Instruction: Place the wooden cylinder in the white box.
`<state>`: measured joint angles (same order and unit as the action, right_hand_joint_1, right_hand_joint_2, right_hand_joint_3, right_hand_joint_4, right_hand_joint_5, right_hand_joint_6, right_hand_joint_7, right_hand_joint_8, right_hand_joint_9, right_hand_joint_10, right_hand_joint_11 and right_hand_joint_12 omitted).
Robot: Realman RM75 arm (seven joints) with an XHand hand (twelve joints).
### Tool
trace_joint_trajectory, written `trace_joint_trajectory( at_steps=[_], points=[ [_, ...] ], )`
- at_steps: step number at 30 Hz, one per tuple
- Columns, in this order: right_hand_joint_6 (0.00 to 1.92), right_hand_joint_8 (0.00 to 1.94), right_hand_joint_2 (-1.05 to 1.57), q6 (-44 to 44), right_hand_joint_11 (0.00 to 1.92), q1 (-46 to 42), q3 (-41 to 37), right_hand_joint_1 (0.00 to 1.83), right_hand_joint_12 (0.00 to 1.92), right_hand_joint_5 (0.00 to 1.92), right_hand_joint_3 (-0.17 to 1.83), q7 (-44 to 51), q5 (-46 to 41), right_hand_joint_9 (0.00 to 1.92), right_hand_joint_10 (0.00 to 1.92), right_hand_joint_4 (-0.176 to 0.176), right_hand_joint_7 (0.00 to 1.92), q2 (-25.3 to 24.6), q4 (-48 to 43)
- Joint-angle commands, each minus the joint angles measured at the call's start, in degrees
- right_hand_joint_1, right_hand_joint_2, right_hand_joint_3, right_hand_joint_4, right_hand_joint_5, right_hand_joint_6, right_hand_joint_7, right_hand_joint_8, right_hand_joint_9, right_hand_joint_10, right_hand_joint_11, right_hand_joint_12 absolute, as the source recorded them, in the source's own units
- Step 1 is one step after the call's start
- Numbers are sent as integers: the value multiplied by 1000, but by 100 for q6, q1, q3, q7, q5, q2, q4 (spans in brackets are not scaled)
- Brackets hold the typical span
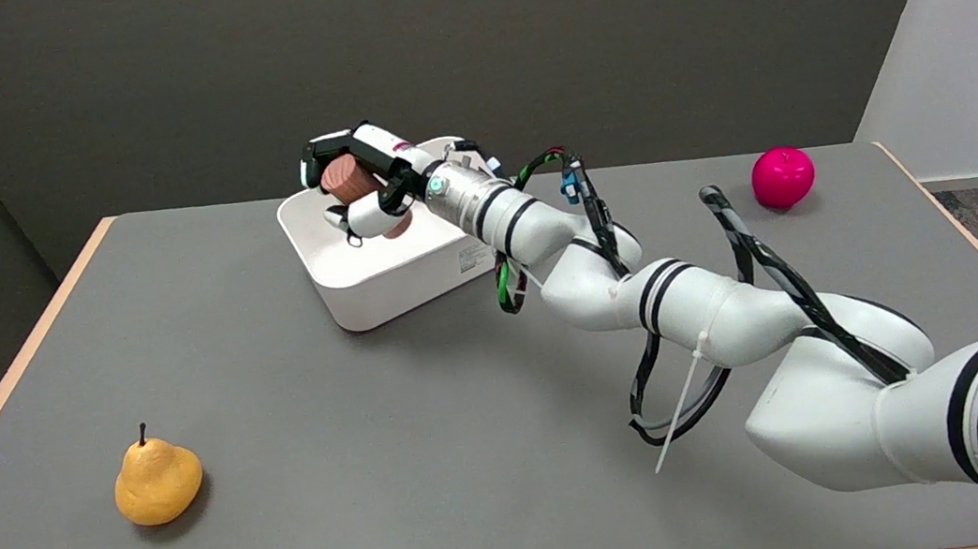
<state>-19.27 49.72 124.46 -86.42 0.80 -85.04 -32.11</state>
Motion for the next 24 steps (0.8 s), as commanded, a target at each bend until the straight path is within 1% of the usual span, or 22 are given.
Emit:
trace_joint_trajectory(
  at_steps=[1, 4, 7, 10, 12, 13, 14, 15, 16, 17, 18, 19, 20, 22, 23, 24],
  points=[
    [1713, 1757, 1072, 49, -1, 210, -129, 1454, 1921, 542, 562, 73, -58, 583, 1921, -18, 485, -128, 589],
    [1730, 1761, 1066, 49, -1, 210, -177, 1454, 1921, 536, 574, 227, -58, 589, 1921, -21, 481, -128, 597],
    [1698, 1758, 1084, 49, -1, 194, -233, 1452, 1921, 545, 540, 272, -69, 582, 1921, -27, 474, -128, 597],
    [1706, 1757, 1082, 46, -1, 151, -246, 1453, 1921, 541, 543, 272, -360, 584, 1921, -27, 475, -118, 596],
    [1686, 1765, 1143, -20, -1, 74, -226, 1443, 1921, 526, 446, 340, -544, 569, 1921, -42, 425, -63, 565],
    [1603, 1815, 1192, -55, -1, 74, -233, 1370, 1921, 447, 412, 430, -536, 488, 1921, -32, 410, -56, 569],
    [1435, 1917, 1266, -118, -1, 73, -242, 1220, 1921, 286, 388, 675, -535, 322, 1921, -3, 403, -55, 597],
    [1142, 1474, 1149, -153, -1, 65, -248, 1060, 1895, 241, 612, 883, -564, 339, 1604, 37, 423, -48, 597],
    [826, 895, 984, -171, -1, 57, -249, 906, 1863, 232, 896, 948, -578, 406, 1212, 77, 449, -47, 596],
    [618, 531, 862, -216, 22, 50, -255, 764, 1587, 184, 1004, 999, -586, 314, 902, 91, 337, -32, 589],
    [434, 224, 744, -232, 59, 50, -255, 608, 1146, 111, 1040, 999, -593, 128, 587, 91, 141, -32, 581],
    [315, 104, 694, -241, 43, 50, -255, 514, 979, 62, 1031, 999, -593, 58, 427, 86, 65, -32, 583],
    [197, 24, 658, -256, 9, 50, -256, 427, 868, 14, 1008, 999, -593, 13, 291, 78, 15, -32, 597],
    [37, -1, 597, -272, -1, 49, -257, 371, 692, -1, 948, 999, -593, -1, 58, 77, -1, -23, 597],
    [-1, -1, 581, -291, -1, 33, -266, 361, 637, -1, 932, 999, -593, -1, -1, 77, -1, -14, 597],
    [-1, -1, 581, -328, -1, 26, -281, 360, 615, -1, 932, 999, -593, -1, -1, 77, -1, 0, 597]
  ],
)
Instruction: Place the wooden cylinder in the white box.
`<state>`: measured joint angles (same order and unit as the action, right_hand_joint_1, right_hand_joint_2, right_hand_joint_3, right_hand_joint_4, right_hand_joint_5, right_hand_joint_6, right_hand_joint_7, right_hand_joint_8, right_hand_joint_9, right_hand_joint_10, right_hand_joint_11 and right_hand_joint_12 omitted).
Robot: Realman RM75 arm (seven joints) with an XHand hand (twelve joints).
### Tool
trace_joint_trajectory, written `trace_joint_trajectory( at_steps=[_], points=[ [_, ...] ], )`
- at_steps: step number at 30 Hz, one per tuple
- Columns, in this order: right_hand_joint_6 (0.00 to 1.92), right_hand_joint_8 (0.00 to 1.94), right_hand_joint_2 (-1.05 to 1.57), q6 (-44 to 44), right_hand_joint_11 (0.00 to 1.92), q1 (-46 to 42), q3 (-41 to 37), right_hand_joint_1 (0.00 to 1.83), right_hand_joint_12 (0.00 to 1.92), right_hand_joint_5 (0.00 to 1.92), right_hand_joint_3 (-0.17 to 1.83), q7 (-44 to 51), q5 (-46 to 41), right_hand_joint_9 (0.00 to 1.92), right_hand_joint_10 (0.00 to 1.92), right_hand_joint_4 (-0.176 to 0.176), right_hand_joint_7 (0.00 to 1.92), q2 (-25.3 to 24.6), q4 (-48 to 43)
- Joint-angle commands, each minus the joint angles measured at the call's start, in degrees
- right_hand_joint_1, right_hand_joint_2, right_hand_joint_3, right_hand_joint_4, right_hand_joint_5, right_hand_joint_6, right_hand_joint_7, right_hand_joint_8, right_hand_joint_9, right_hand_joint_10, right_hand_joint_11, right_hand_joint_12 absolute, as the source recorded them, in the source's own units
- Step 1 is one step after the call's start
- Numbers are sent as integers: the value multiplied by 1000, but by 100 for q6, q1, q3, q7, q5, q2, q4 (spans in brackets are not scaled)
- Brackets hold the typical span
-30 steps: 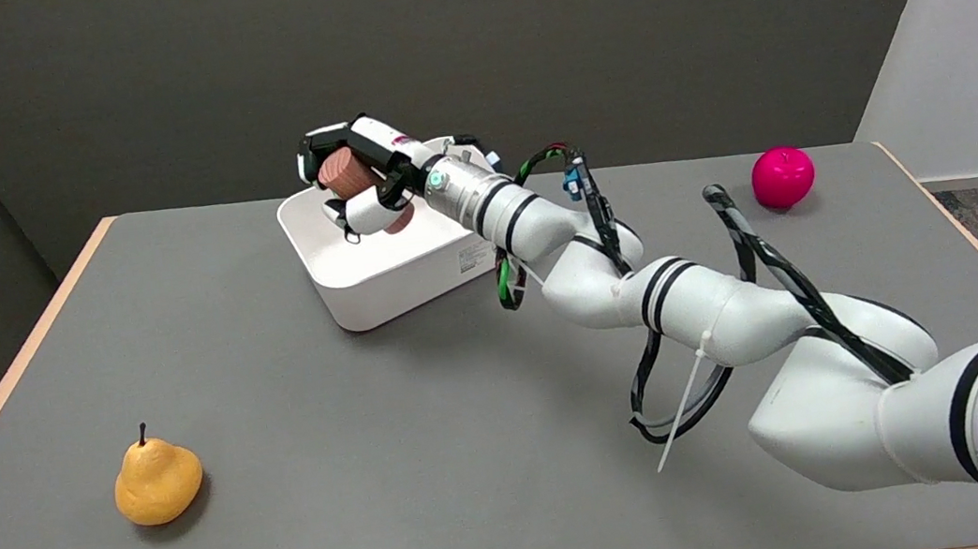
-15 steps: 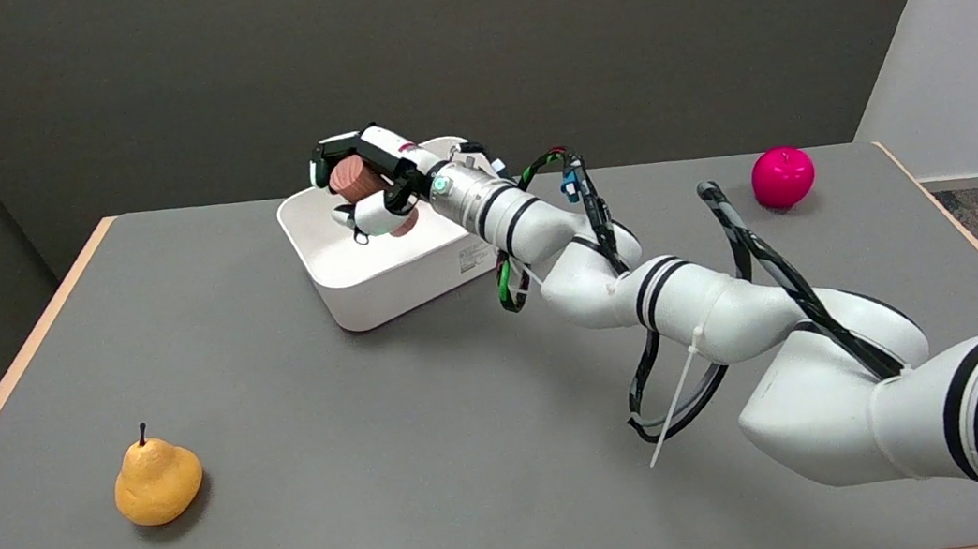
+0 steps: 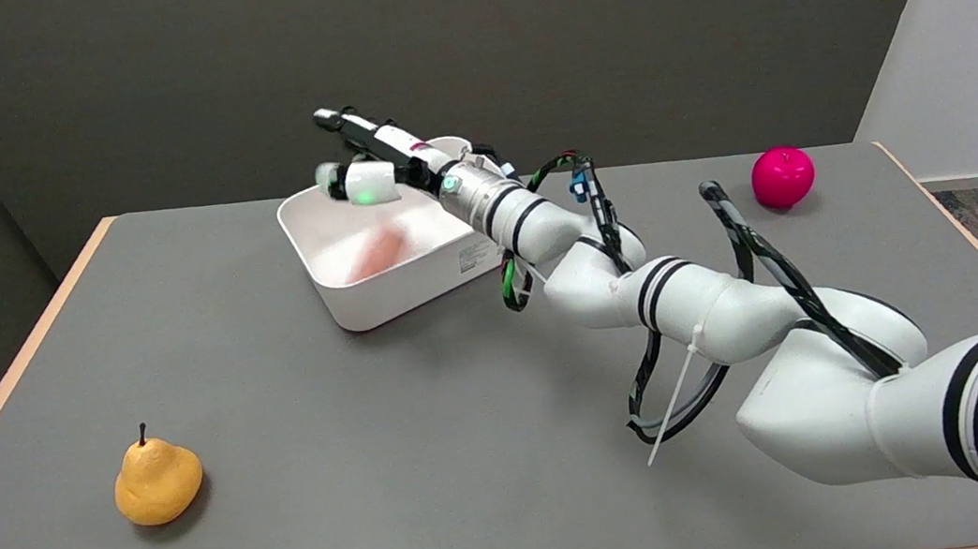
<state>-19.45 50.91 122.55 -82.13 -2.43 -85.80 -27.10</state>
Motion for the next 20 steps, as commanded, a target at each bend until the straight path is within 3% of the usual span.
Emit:
trace_joint_trajectory(
  at_steps=[1, 3, 9, 13, 20],
  points=[
    [-1, -1, 580, -333, -1, -102, -98, 365, 578, -1, 932, 569, -270, -1, -1, 77, -1, 85, 96],
    [-1, -1, 571, -383, -1, -137, -140, 419, 399, -1, 933, 569, -270, -1, -1, 81, -1, 96, 77],
    [-1, -1, 562, -785, -1, -333, -365, 382, 284, -1, 925, 569, -500, -1, -1, 81, -1, 326, -347],
    [-1, -1, 579, -1091, -1, -834, -580, 322, 263, -1, 816, 569, -1274, -1, -1, 77, -1, 937, -1454],
    [48, -1, 631, -2517, -1, -2110, -968, 146, 363, -1, 904, 569, -3009, -1, -1, 64, -1, 2037, -2868]
  ],
)
